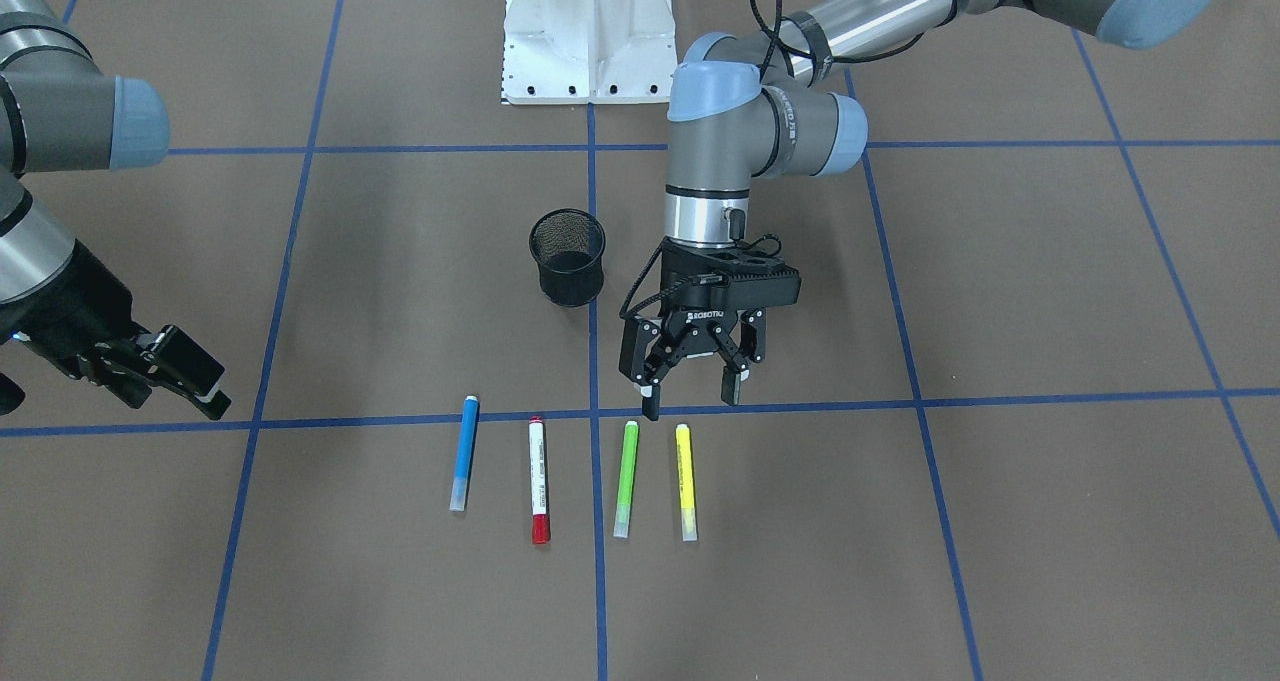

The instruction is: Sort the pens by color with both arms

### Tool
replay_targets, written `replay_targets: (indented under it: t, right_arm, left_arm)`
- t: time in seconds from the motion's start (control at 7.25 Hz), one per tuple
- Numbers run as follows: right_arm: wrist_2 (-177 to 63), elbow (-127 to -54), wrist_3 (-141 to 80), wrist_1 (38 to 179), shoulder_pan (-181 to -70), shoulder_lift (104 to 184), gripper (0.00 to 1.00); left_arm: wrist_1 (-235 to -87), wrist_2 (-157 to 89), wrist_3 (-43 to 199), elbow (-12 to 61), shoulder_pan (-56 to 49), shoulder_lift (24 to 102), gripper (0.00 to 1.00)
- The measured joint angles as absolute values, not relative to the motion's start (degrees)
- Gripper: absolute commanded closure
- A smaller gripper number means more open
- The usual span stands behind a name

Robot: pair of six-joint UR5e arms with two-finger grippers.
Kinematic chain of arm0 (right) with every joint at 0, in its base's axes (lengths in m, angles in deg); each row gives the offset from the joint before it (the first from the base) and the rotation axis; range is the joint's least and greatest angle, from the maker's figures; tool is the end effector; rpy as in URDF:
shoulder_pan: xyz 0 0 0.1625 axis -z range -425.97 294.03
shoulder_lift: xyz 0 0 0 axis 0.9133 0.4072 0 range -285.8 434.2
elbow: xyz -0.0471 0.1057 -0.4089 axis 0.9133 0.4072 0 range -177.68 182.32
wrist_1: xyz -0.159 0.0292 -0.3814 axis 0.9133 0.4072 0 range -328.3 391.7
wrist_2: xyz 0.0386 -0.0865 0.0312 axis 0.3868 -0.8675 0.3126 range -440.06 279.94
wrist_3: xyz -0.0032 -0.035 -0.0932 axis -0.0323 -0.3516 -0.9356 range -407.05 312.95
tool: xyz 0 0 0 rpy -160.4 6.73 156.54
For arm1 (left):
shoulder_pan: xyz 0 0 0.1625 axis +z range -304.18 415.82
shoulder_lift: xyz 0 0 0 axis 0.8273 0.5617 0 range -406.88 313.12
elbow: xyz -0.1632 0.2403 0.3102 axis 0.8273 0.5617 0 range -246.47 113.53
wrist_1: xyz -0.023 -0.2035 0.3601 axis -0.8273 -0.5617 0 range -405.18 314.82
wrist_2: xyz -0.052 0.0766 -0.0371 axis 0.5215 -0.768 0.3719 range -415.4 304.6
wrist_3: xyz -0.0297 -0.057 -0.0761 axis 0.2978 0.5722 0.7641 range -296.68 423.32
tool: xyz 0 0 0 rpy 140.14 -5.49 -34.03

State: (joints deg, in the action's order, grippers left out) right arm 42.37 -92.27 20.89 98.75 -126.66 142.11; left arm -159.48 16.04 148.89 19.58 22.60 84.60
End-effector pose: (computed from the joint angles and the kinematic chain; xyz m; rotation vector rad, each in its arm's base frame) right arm -0.2431 -0.5962 0.3586 0.1599 -0.9859 0.3729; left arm 0.5142 -0.5342 0.1986 0.6319 0.9338 -0.6237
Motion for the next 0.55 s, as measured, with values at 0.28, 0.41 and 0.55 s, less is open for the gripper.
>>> replay_targets:
  t: [0.28,0.41,0.55]
  right_arm:
    - [42.46,-92.14,17.35,98.98,-127.77,142.28,0.01]
    - [42.66,-91.91,13.75,99.25,-128.75,142.58,0.01]
    - [42.83,-91.61,9.60,99.51,-129.59,143.27,0.01]
  left_arm:
    - [-153.86,25.11,136.21,29.22,18.35,76.47,0.01]
    - [-153.01,31.68,128.30,33.02,14.85,70.92,0.01]
    - [-152.71,38.86,119.98,35.20,10.68,65.89,0.00]
